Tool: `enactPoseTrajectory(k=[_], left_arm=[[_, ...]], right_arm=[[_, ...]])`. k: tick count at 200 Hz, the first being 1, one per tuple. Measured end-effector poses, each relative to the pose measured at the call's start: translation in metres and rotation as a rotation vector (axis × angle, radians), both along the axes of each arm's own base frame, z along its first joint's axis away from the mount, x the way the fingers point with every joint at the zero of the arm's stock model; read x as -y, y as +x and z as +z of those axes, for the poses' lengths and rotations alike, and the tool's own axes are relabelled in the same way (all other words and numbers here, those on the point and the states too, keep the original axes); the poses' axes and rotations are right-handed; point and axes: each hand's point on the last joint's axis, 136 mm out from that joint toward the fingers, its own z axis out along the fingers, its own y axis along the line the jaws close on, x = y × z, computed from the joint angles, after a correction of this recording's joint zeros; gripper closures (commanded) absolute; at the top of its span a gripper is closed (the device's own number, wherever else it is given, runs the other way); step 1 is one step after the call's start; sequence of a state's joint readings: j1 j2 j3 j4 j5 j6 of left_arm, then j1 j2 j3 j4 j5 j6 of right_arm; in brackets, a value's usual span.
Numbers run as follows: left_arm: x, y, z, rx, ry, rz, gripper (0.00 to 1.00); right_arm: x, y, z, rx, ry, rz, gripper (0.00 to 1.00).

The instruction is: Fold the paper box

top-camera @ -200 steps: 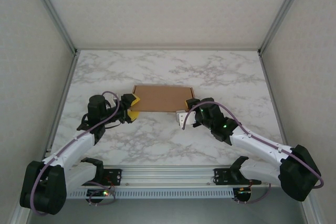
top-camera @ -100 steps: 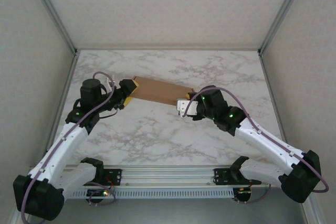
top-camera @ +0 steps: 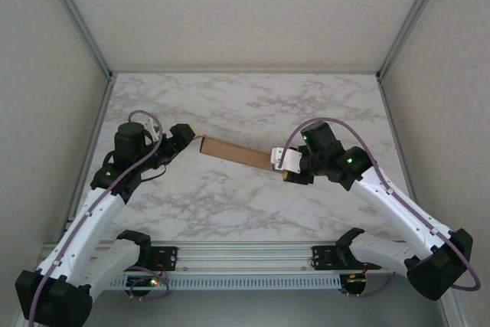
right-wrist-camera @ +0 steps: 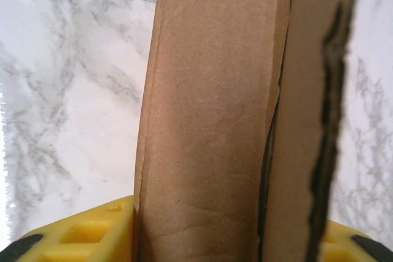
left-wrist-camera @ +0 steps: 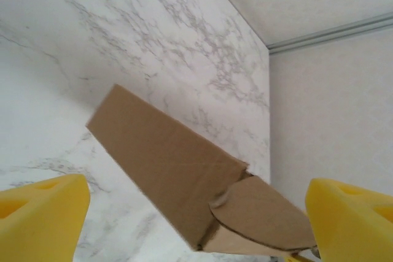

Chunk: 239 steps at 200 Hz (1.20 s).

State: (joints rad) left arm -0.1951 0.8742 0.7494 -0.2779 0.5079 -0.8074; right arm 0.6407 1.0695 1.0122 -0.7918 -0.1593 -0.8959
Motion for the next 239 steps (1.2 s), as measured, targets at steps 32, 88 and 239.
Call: enactPoseTrajectory(k=[32, 88, 239], left_arm=[[-0.016, 0.007, 0.003, 0.028, 0.081, 0.073, 0.11], [-0.026, 0.030, -0.007, 0.057, 0.075, 0.168, 0.13], [-0.018, 0.045, -0.037, 0.022, 0.068, 0.165, 0.13]], right_arm=[[0.002, -0.011, 0.009, -0.086, 0.021, -0.004, 0.61], [-0.010, -0.025, -0.002, -0.318, 0.000, 0.021, 0.56], [-0.022, -0.019, -0.016, -0.352, 0.060, -0.015, 0.01]])
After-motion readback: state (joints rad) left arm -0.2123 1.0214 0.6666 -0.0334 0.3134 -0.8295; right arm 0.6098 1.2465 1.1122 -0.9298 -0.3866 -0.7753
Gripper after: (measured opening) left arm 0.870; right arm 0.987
